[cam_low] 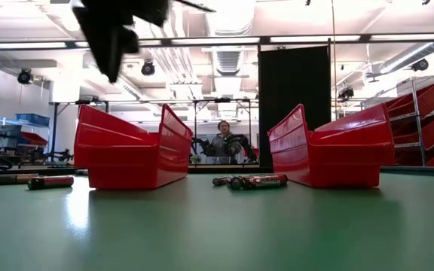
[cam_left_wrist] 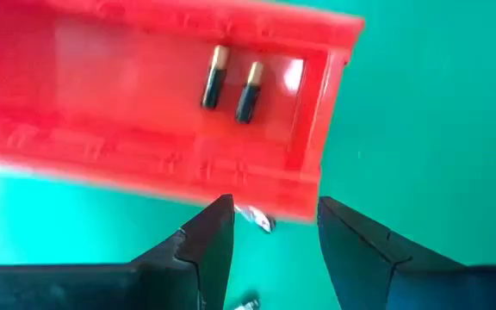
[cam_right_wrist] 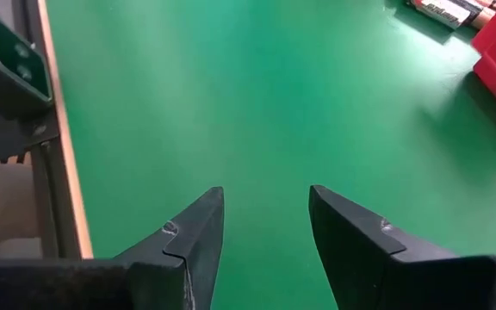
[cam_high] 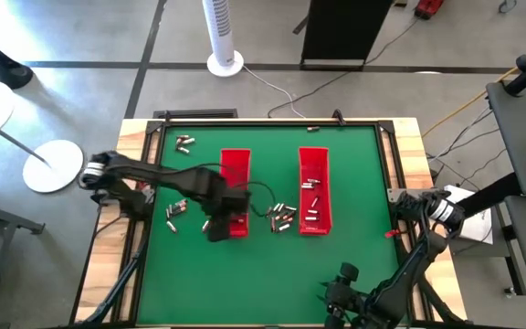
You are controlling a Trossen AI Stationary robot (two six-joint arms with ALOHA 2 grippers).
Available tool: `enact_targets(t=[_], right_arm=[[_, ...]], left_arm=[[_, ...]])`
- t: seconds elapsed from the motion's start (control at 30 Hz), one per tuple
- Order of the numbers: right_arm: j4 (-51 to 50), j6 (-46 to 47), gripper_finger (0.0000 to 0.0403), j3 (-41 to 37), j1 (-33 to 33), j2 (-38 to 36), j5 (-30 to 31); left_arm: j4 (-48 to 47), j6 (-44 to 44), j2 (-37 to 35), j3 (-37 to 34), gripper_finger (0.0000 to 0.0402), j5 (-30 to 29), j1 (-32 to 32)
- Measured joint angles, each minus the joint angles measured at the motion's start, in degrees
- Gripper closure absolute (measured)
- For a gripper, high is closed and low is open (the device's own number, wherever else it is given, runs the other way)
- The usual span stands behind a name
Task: Sort batteries
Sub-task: Put the silver battery into the right red bin
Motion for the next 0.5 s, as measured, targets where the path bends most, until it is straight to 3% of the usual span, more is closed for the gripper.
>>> enact_targets(t=[0.27,0.37,0.5], right_arm=[[0.82,0.08,0.0227,-0.67,1.16,0.0,1.86],[0.85,0.04,0.0224,-0.83,1.11,0.0,2.07],[0.83,0.04,0.0223,-1.07,1.09,0.0,2.1]], left_arm=[[5.66,-20.08,-15.96,-14.26,0.0253,-9.51,-9.2],[10.96,-25.84,-20.33,-21.69,0.0253,-13.31,-12.21],[20.96,-28.81,-23.85,-31.92,0.0253,-13.93,-14.24]])
